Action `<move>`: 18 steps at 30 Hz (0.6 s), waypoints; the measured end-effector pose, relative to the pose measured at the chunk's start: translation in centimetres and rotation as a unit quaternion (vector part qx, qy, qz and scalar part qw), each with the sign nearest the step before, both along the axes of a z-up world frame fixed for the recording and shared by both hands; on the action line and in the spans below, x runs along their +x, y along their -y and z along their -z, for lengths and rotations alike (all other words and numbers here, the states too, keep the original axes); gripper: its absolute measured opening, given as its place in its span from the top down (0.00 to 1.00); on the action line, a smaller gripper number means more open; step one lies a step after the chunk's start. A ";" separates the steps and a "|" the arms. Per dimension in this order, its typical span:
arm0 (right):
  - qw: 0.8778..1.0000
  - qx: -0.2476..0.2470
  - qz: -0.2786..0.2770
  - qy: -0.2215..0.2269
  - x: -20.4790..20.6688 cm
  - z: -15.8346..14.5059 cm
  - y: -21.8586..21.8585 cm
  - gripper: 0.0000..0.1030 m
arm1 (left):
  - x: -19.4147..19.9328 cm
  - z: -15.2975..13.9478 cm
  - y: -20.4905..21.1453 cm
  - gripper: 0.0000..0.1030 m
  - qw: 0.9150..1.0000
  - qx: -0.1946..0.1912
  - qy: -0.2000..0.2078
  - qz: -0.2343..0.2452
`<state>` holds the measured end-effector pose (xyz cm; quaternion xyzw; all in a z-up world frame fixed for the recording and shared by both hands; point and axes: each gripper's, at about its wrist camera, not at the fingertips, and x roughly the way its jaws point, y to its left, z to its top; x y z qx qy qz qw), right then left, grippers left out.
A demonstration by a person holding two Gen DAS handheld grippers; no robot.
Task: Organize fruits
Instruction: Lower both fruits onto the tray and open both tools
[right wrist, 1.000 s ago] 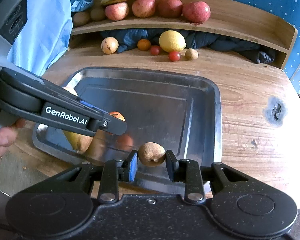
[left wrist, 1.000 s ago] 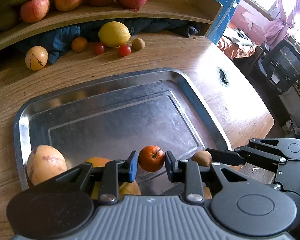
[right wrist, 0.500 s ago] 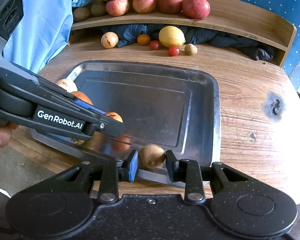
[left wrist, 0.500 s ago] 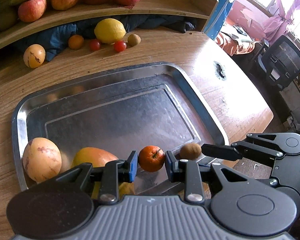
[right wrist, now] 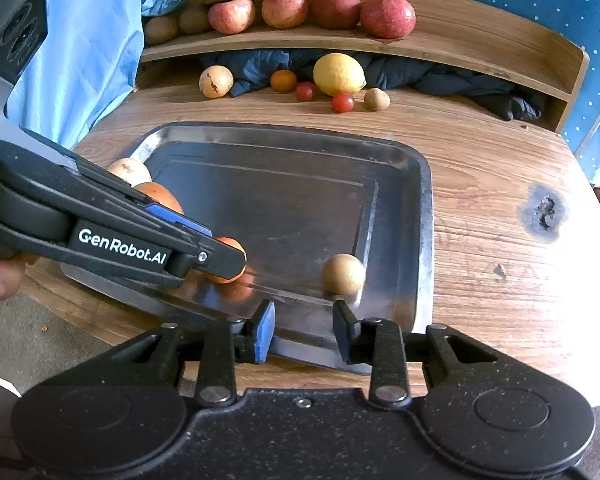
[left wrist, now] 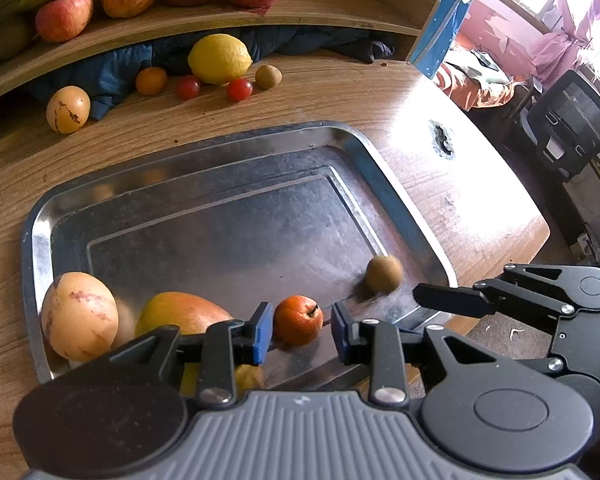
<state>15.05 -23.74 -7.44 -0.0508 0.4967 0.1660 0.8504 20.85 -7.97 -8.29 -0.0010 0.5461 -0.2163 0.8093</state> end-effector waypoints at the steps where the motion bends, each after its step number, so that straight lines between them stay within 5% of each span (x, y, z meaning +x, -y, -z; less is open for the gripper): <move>1: 1.000 0.000 0.002 0.000 -0.1 -0.1 0.1 0.62 | 0.0 0.0 0.1 0.61 1.000 0.000 0.000 -0.001; 18: 1.000 0.006 0.014 0.018 -2.3 -1.3 1.8 0.20 | -2.8 -2.1 -0.3 0.23 0.999 -0.013 0.035 -0.025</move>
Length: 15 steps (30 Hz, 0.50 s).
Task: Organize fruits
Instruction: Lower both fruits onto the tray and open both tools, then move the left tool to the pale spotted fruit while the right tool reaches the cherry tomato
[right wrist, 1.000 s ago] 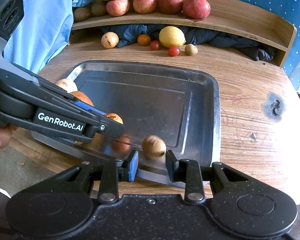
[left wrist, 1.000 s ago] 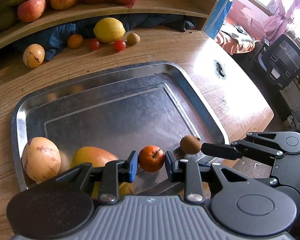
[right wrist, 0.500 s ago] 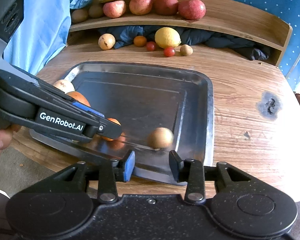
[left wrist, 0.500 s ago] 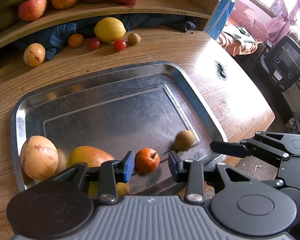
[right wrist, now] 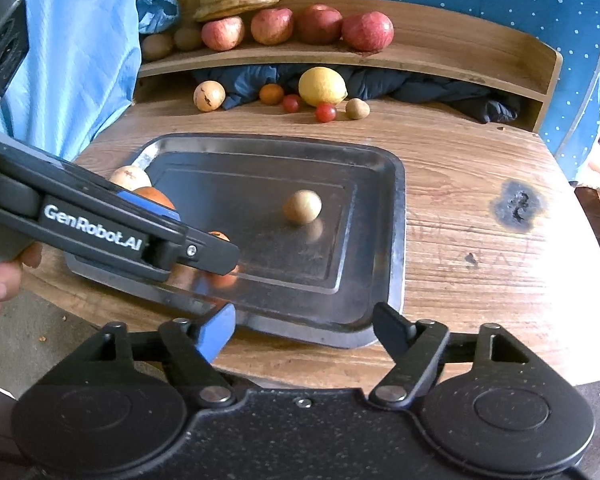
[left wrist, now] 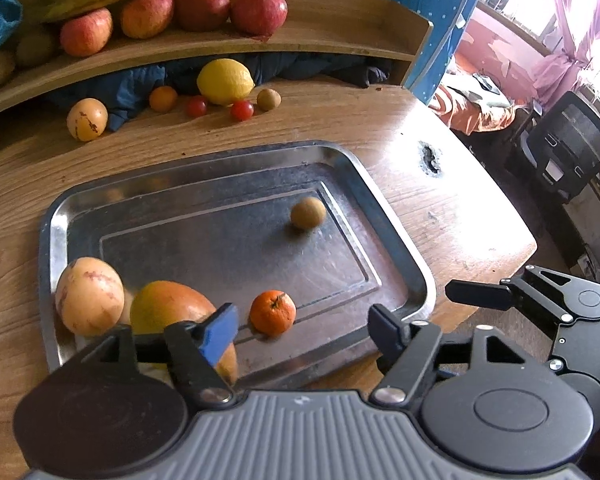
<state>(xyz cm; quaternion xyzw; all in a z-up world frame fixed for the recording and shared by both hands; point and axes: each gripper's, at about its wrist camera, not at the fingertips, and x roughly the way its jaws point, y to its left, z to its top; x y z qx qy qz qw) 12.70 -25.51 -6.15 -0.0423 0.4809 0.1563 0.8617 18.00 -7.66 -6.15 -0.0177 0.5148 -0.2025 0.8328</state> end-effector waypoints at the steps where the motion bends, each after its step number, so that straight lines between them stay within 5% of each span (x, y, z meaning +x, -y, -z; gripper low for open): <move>1: 1.000 0.000 -0.001 0.001 -0.2 -0.1 0.0 0.20 | -0.3 -0.1 -0.1 0.21 1.000 0.000 0.002 -0.002; 15: 1.000 0.010 -0.021 0.001 -2.3 -0.3 0.1 0.05 | -4.1 -0.9 -2.9 0.10 0.998 0.027 0.005 -0.061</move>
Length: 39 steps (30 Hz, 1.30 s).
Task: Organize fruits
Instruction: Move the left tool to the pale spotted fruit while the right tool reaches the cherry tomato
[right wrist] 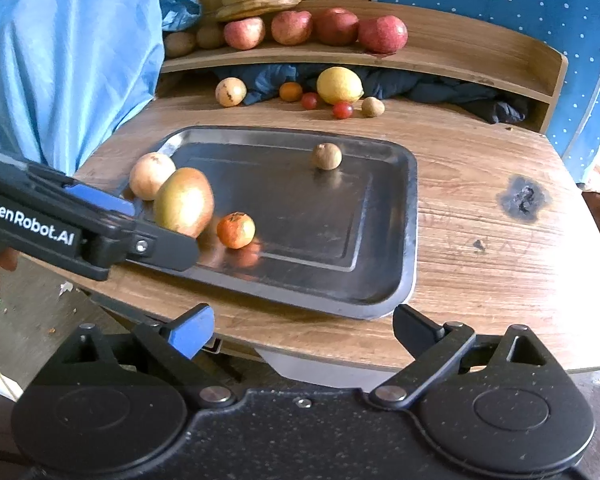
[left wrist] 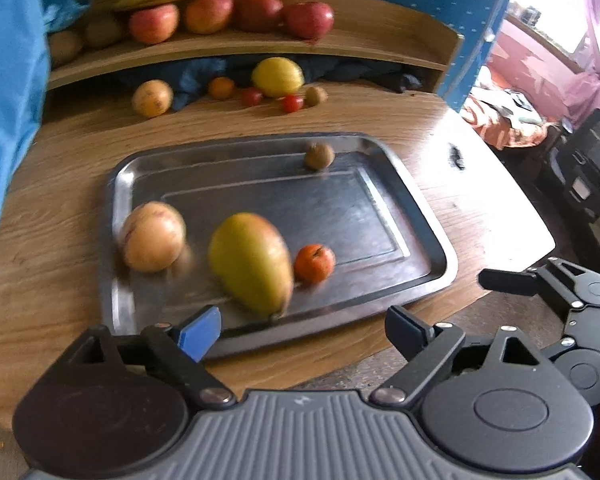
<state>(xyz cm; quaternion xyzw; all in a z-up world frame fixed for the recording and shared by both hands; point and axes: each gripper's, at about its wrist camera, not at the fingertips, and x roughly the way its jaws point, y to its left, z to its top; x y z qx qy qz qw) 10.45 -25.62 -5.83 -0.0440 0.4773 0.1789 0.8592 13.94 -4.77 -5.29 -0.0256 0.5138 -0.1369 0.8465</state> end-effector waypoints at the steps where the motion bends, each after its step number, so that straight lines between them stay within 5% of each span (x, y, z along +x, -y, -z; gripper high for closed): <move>1: 1.000 0.001 -0.003 0.000 -0.1 0.0 -0.1 0.04 | -0.2 0.1 -0.3 0.10 1.000 0.003 -0.002 -0.006; 18: 0.999 0.023 -0.041 0.011 0.8 -0.2 -2.6 0.01 | -1.9 -0.2 -5.3 0.06 0.993 0.045 -0.010 -0.104; 39: 0.999 0.029 -0.010 0.033 3.6 -0.7 -3.6 0.01 | 1.8 -1.1 -7.5 0.04 0.993 0.061 0.001 -0.101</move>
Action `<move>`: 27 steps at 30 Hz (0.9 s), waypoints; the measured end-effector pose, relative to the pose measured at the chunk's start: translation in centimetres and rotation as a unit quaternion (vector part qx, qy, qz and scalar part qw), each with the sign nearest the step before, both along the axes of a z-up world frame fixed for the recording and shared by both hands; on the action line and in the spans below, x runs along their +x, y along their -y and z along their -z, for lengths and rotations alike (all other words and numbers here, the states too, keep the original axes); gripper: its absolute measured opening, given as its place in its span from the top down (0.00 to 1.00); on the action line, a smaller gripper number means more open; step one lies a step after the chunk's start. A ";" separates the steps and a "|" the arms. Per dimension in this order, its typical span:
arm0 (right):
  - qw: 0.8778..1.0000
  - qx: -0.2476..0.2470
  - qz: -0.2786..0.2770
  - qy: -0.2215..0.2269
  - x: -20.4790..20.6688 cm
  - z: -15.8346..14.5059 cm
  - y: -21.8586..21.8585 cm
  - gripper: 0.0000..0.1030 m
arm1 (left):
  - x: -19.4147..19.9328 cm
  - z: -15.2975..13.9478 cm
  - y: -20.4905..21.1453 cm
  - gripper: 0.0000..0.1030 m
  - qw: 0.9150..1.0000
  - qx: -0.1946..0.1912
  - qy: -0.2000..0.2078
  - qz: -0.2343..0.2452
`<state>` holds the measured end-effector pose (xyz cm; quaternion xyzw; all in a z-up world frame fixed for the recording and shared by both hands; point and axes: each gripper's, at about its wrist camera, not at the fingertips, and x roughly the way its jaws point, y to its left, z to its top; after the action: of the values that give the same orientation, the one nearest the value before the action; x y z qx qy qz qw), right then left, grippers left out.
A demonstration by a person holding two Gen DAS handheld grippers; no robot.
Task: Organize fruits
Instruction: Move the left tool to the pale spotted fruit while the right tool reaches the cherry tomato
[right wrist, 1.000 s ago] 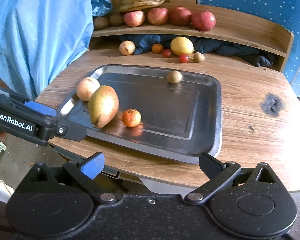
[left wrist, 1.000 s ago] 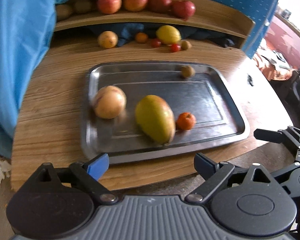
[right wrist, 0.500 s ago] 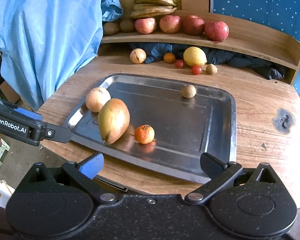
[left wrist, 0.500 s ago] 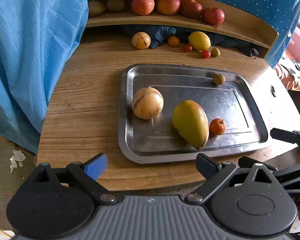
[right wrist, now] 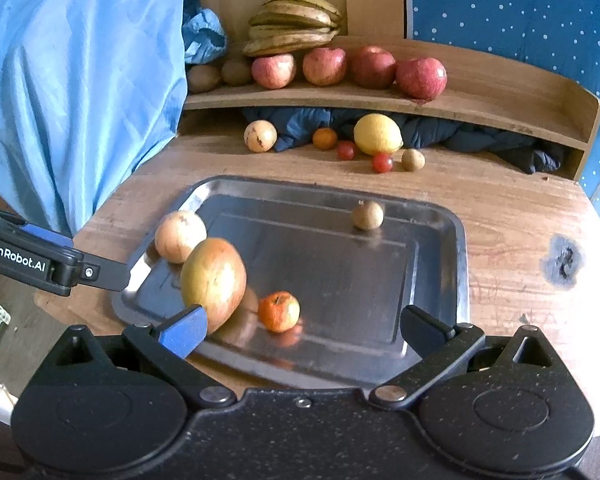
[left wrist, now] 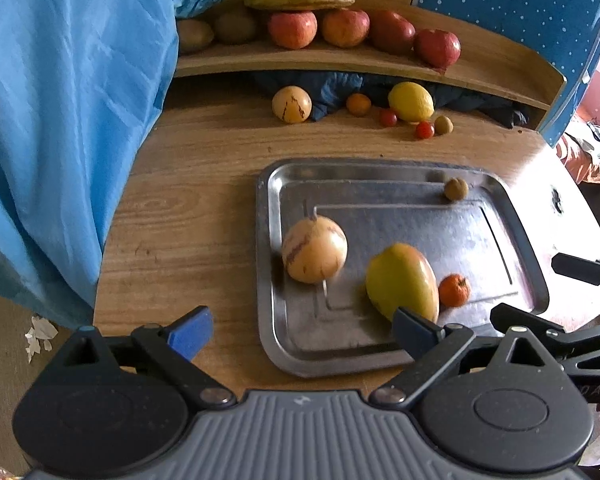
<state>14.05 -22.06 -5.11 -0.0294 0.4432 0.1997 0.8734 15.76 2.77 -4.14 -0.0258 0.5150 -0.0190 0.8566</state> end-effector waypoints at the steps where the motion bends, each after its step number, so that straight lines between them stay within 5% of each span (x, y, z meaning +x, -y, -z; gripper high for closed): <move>1: 1.000 0.000 0.002 0.002 0.3 0.0 -0.1 0.01 | 0.3 -0.1 -0.1 0.04 1.000 0.000 0.001 0.001; 27: 0.999 -0.001 0.042 0.005 6.4 1.0 -1.1 0.01 | 7.9 0.4 -1.6 0.02 0.999 0.007 0.011 0.036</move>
<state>20.46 -21.00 -6.12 -0.0124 0.4395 0.1626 0.8833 23.68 4.36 -4.58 -0.0010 0.5065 -0.0468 0.8610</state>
